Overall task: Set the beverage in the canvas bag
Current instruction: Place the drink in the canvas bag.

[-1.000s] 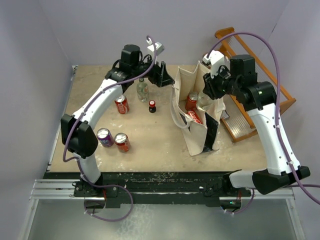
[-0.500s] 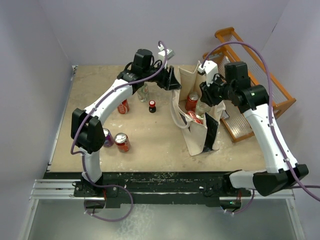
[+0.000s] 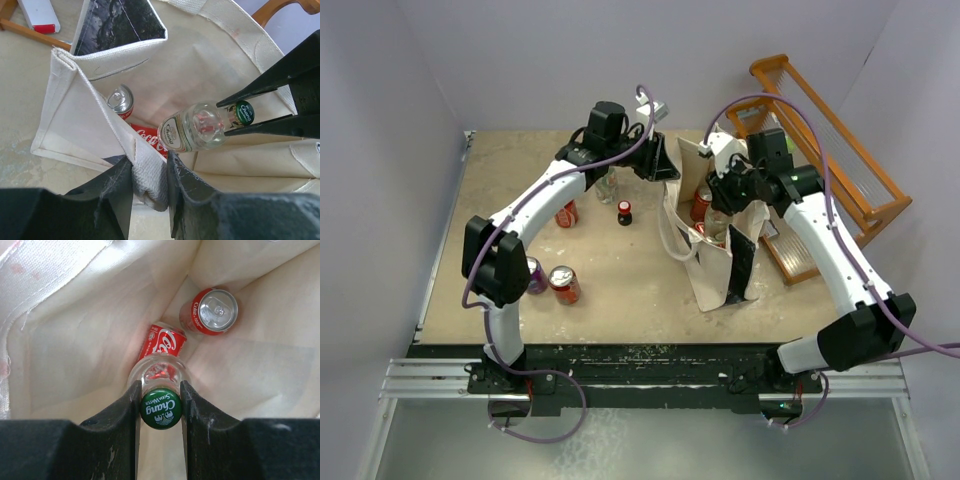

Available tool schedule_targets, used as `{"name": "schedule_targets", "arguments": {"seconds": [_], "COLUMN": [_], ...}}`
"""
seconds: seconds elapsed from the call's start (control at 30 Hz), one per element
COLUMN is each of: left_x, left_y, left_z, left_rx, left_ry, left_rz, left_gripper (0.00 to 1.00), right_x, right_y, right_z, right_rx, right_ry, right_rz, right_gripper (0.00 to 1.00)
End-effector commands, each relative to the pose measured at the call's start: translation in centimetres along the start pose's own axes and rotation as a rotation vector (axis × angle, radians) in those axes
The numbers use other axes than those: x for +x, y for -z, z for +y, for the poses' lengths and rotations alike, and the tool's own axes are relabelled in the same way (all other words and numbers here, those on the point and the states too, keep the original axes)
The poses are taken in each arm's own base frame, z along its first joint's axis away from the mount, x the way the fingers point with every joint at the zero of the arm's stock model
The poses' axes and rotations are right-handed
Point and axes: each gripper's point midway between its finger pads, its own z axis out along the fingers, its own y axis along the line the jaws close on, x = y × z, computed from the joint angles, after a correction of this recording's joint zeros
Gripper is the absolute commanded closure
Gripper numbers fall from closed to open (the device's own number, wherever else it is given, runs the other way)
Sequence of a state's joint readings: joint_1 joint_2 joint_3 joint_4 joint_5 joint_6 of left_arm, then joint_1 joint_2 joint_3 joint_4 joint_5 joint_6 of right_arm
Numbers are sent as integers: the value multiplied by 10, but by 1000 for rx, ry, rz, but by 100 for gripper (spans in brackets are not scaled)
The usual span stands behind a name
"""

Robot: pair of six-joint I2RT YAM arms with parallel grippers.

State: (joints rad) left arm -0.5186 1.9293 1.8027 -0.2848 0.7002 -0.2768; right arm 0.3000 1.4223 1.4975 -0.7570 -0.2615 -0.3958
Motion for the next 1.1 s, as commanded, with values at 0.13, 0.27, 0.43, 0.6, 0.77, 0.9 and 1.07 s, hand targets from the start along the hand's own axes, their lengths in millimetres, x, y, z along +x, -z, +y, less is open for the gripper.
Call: {"name": "schedule_targets", "arguments": {"seconds": [0.13, 0.27, 0.43, 0.6, 0.77, 0.9, 1.07], "left_x": [-19, -20, -19, -16, -17, -19, -19], "left_y": [7, 7, 7, 7, 9, 10, 10], "left_z": [-19, -20, -21, -22, -24, -25, -25], "left_rx": [47, 50, 53, 64, 71, 70, 71], "left_ry": [-33, -34, -40, -45, -54, -62, -67], "left_rz": [-59, -59, -58, -49, -51, -55, -54], "left_gripper": [83, 91, 100, 100, 100, 100, 100], "right_x": [-24, -19, -14, -9, -9, -21, -37], "right_y": [3, -5, -11, -19, -20, -8, 14], "right_z": [-20, -19, -25, -35, -34, -28, -18], "right_rx": [101, 92, 120, 170, 159, 129, 98], "right_ry": [51, 47, 39, 16, 12, 16, 20], "right_rz": [-112, -93, -75, -56, -51, -85, -145], "right_gripper": [100, 100, 100, 100, 100, 100, 100]}}
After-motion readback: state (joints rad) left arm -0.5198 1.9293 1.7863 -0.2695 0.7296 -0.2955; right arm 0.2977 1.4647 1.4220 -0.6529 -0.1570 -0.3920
